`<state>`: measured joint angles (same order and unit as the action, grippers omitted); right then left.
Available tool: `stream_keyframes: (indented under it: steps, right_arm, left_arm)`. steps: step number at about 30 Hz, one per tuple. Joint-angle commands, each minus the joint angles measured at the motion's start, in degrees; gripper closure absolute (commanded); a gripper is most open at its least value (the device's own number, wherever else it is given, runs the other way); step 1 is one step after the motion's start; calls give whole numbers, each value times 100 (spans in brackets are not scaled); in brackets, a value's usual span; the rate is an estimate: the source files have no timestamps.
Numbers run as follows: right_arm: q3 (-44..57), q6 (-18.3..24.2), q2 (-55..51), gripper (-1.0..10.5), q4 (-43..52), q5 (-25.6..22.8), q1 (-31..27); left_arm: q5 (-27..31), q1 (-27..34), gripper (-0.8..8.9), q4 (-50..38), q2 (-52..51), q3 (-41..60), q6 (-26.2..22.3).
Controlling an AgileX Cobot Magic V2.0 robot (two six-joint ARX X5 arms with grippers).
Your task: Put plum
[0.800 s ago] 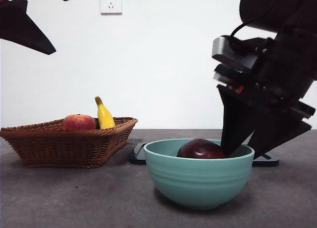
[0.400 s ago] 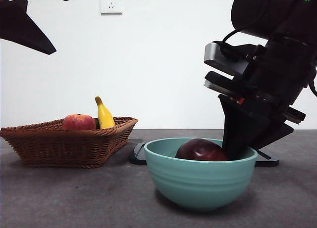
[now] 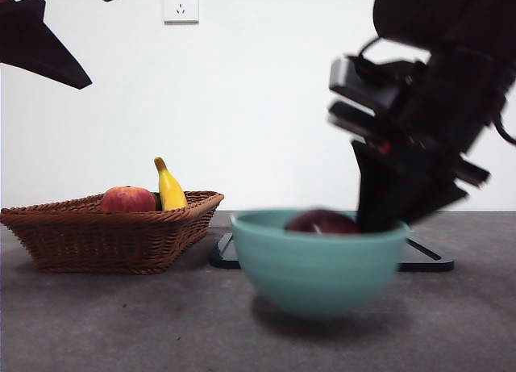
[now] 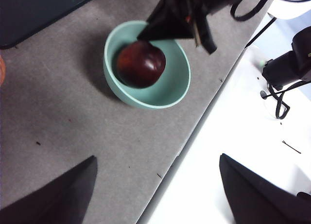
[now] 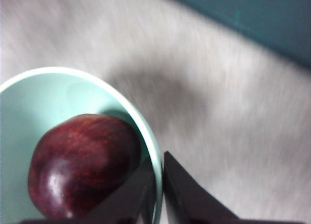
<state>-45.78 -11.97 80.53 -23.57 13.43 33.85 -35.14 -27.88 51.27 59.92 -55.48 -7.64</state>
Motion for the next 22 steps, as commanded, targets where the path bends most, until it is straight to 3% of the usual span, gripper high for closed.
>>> stream_keyframes:
  steps: [1, 9, 22]
  right_arm:
    - [-474, -83, -15, 935, -85, 0, -15]
    - [-1338, -63, 177, 935, -133, -2, -509]
    - [-3047, 260, 1650, 935, -503, -2, -1263]
  left_arm:
    - [-48, -26, 411, -26, 33, -42, -72]
    - [-48, -26, 411, -26, 33, -42, -72]
    - [-48, -26, 411, -17, 33, -42, -72]
